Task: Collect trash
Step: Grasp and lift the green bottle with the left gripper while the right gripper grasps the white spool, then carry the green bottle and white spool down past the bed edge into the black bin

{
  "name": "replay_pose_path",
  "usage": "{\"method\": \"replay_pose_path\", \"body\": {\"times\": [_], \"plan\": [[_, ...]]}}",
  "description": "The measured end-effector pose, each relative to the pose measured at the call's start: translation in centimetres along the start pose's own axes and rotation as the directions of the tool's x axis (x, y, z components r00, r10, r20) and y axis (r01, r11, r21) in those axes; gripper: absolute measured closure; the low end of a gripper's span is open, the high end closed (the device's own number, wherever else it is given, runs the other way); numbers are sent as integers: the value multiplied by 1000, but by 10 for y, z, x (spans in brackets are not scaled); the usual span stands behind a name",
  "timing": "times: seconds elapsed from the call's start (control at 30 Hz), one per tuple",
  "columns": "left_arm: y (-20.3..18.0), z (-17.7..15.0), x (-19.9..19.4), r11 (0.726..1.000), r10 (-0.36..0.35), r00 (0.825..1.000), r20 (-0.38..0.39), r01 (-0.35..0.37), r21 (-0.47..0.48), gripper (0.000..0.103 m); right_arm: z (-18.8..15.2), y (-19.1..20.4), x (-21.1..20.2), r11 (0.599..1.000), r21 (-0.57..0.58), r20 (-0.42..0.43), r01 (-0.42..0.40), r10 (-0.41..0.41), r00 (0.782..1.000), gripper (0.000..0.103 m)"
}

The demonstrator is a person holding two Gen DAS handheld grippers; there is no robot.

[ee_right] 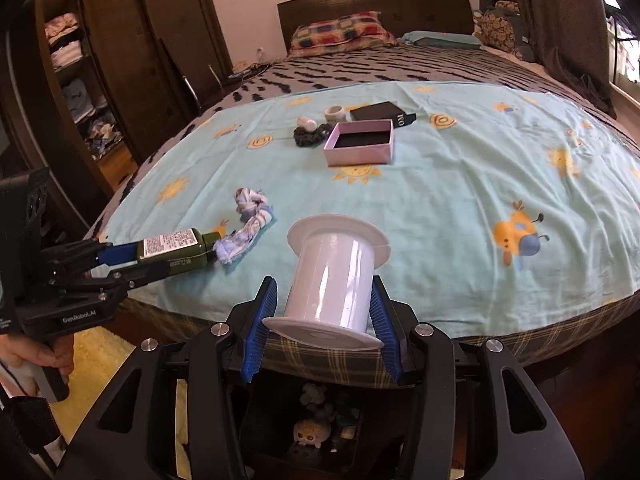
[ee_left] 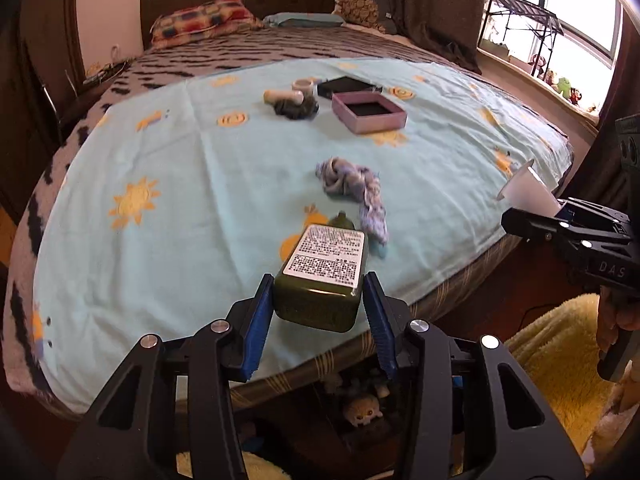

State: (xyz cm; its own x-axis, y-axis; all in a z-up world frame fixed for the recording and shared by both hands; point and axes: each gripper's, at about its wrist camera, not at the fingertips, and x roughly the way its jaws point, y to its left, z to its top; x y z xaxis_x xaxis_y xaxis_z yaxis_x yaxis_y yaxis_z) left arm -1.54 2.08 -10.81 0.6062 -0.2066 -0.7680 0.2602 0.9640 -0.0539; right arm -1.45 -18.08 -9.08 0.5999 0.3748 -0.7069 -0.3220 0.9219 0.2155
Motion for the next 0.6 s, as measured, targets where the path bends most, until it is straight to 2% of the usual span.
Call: {"method": "replay_pose_path", "body": {"times": [0.33,0.6], "plan": [[-2,-25,8,998,-42,998,-39,41,-42,61,-5,14,13,999,-17,-24,-32,31,999,55],[-7,-28,14,997,-62,996,-63,59,-49,61,5,35,27,996,-51,-25,-72,71,997,55]]}}
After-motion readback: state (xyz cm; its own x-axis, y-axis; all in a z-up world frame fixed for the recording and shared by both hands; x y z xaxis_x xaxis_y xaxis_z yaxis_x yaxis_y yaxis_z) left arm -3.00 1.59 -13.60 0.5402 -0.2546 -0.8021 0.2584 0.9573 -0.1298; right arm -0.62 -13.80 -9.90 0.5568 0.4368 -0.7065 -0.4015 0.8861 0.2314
